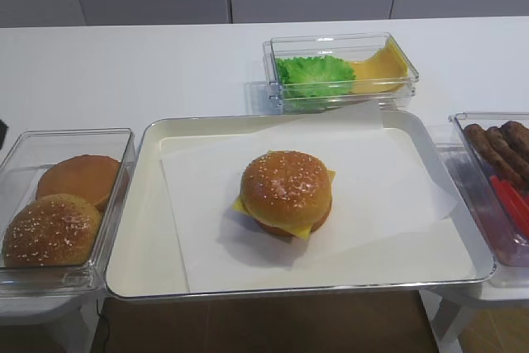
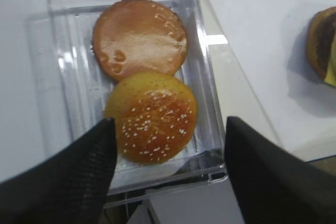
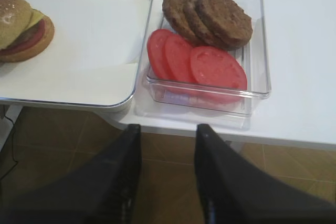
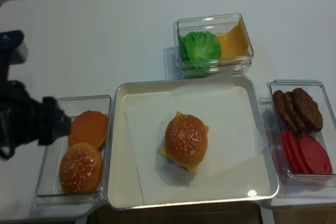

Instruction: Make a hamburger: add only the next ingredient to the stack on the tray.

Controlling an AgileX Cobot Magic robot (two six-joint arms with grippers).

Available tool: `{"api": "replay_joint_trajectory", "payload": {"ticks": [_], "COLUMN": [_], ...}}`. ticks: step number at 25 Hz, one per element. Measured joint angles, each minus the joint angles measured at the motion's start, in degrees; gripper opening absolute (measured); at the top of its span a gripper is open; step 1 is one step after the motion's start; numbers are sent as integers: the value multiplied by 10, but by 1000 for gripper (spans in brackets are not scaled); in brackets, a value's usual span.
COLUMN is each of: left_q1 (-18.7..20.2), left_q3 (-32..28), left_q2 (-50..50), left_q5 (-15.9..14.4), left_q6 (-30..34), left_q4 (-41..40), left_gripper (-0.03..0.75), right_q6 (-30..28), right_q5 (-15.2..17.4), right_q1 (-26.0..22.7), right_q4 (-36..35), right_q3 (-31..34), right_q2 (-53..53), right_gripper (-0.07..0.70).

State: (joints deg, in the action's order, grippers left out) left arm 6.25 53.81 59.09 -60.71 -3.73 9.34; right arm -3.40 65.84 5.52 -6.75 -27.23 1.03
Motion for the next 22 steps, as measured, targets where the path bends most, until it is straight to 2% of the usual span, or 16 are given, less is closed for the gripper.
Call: {"api": "replay_joint_trajectory", "payload": {"ticks": [7, 14, 18, 22], "left_q1": [0, 0, 0, 0], "left_q3": [0, 0, -1, -35], "left_q2": [-121, -223, -268, -323], "left_q5": [-48, -111, -115, -117], "left_q6": [-46, -52, -57, -58], "left_q4": [-82, -115, -122, -122], "left_gripper": [479, 479, 477, 476], "right_q6": [0, 0, 0, 0], "right_q5": [0, 0, 0, 0], "right_q1": [0, 0, 0, 0], "right_q4": [0, 0, 0, 0], "right_q3": [0, 0, 0, 0], "right_q2": [0, 0, 0, 0], "right_gripper": [260, 260, 260, 260]}}
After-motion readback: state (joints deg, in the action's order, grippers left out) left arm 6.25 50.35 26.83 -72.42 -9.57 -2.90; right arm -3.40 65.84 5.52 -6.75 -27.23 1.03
